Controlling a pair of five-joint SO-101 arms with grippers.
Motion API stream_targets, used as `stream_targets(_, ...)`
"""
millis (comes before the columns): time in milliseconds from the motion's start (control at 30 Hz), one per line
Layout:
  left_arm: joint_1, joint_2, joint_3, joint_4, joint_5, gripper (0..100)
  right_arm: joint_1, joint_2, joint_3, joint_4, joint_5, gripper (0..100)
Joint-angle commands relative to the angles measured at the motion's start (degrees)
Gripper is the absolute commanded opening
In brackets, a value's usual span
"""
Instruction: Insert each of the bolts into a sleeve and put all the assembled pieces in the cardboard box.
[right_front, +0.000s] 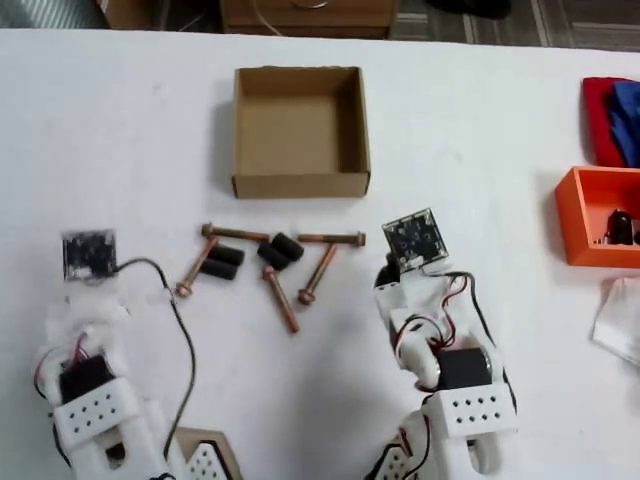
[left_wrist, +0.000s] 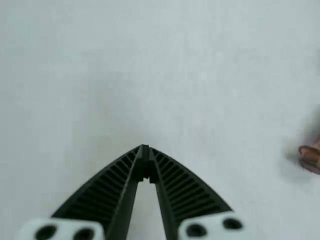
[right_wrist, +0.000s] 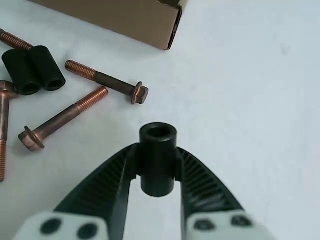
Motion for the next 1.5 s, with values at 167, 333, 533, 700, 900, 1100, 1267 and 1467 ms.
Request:
stream_targets(167,2.0,0.2,-33.7,11.6,1.4,4,-0.5,-1.6,-0.3,-1.2,-0.1,2.3)
stream_targets(333,7.3,15.1,-47.0,25.2,7.6,18,-0.5,-1.6,-0.3,-1.2,-0.1,2.3)
stream_targets(533,10.0,46.9,-59.5,40.2,9.0,23,-0.5,-1.6,-0.3,-1.1,-0.1,2.3)
stream_targets(700,15.5,58.1,-61.9,41.7,2.5,23,-0.5,-1.6,-0.3,-1.1,-0.1,2.3)
stream_targets(900,21.5,66.4,-62.0,40.0,-4.0,23,-0.5,-1.6,-0.3,-1.1,-0.1,2.3)
stream_targets(1100,23.6,73.0,-62.2,35.3,-4.3,23,-0.5,-1.6,-0.3,-1.1,-0.1,2.3)
stream_targets(1267,23.5,76.5,-62.3,32.9,-4.6,23,-0.5,-1.6,-0.3,-1.1,-0.1,2.3)
stream_targets(1467,23.6,79.8,-62.2,32.9,-9.0,23,-0.5,-1.6,-0.3,-1.1,-0.1,2.3)
